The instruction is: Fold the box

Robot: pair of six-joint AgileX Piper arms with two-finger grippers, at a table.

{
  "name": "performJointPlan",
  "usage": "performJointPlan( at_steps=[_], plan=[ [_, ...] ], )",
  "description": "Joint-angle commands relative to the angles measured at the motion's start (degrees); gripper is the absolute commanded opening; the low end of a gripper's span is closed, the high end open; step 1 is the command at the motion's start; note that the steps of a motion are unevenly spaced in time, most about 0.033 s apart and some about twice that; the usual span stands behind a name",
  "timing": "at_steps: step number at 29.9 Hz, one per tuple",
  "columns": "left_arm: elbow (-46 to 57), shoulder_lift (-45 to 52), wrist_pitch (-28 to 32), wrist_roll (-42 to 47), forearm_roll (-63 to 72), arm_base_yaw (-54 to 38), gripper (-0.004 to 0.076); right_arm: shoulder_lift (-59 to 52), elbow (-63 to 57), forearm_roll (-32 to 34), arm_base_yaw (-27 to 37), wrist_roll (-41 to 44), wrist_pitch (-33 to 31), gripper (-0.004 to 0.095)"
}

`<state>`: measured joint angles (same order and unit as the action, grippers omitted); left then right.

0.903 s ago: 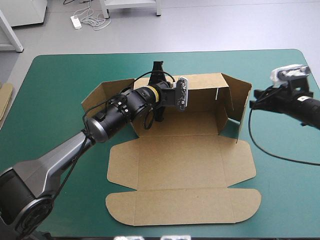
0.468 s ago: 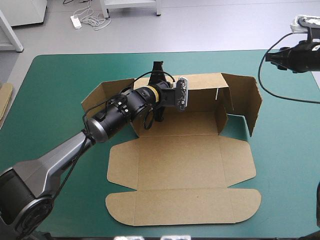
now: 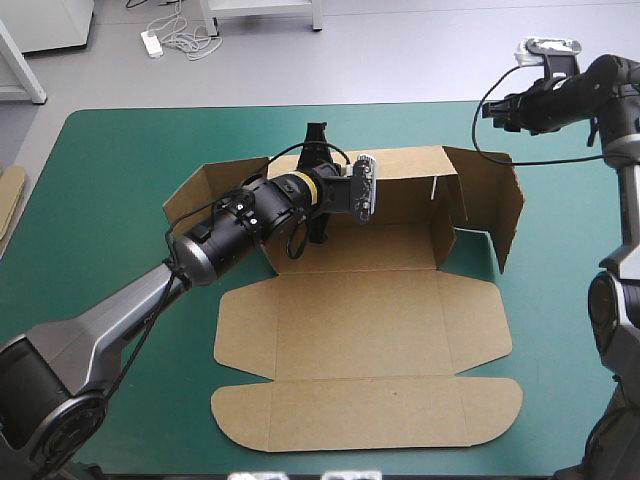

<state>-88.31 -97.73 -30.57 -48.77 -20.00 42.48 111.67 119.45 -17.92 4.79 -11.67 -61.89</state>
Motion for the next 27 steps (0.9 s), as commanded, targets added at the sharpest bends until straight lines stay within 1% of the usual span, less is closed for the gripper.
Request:
performJointPlan(
  at_steps=[1, 8, 10, 13, 15, 18, 21, 23, 27],
  plan=[
    [-1.0, 1.7, -1.9, 1.4, 2.0, 0.5, -0.0009, 0.0, 2.3, -0.2, -0.5, 0.1, -0.1, 0.0409],
    [-1.0, 1.7, -1.9, 1.6, 0.9, 0.5, -0.0009, 0.9, 1.4, -0.6, -0.7, -1.6, -8.9, 0.0385],
    [-1.0, 1.7, -1.7, 1.6, 0.9, 0.5, -0.0009, 0.5, 0.6, -1.6, -0.7, -1.5, -9.4, 0.0379],
    [-1.0, 1.7, -1.9, 2.5, 0.9, 0.5, -0.0009, -1.0, -1.2, -5.1, -0.7, -3.0, -9.3, 0.0373],
    [-1.0, 1.7, -1.9, 3.4, 0.8, 0.5, -0.0009, -2.2, -3.2, -5.8, -0.9, -4.1, -8.7, 0.0374],
    [-1.0, 1.7, -1.6, 4.3, 0.6, 0.5, -0.0009, -5.0, -8.5, -6.2, -1.1, -6.0, -6.6, 0.0373],
    [-1.0, 1.7, -1.5, 4.3, 0.6, 0.5, -0.0009, -8.3, -16.1, -8.6, -1.1, -9.6, -2.4, 0.0368],
    [-1.0, 1.7, -1.5, 4.3, 0.6, 0.5, -0.0009, -10.8, -22.6, -11.1, -1.1, -12.6, 1.2, 0.0353],
    [-1.0, 1.7, -1.5, 4.3, 0.6, 0.5, -0.0009, -16.1, -34.3, -18.8, -1.1, -22.4, 10.0, 0.0347]
  ],
)
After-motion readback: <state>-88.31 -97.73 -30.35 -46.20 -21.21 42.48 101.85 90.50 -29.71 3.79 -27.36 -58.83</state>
